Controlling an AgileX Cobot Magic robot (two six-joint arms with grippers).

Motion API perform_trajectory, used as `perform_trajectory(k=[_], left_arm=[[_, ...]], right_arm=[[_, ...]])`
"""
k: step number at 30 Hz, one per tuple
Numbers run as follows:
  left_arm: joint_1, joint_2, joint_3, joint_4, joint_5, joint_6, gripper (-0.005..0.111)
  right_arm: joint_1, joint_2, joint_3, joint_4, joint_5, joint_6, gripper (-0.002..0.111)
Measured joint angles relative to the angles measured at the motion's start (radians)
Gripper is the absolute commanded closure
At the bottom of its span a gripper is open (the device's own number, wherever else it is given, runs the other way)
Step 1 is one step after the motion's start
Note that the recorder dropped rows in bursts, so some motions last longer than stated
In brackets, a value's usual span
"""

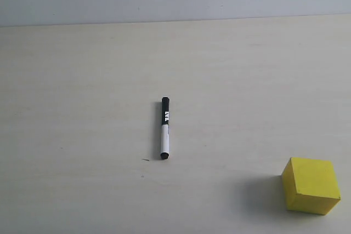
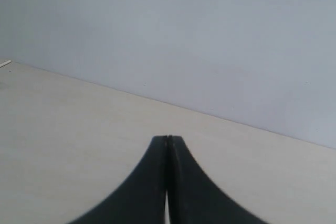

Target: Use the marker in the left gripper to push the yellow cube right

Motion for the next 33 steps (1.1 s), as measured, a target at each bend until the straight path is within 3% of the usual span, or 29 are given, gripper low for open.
perform_trajectory(k=[17, 26, 33], left_arm=[[0.000, 0.000, 0.000, 0.002, 0.008, 0.023, 0.107], [0.000, 0.000, 0.000, -0.287, 0.008, 0.452, 0.107], [0.000, 0.000, 0.000, -0.334, 0.027, 0.508, 0.107]], right_arm=[[0.000, 0.000, 0.000, 0.000, 0.000, 0.000, 0.108], [0.000, 0.000, 0.000, 0.000, 0.000, 0.000, 0.108], [0.000, 0.000, 0.000, 0.000, 0.000, 0.000, 0.108]])
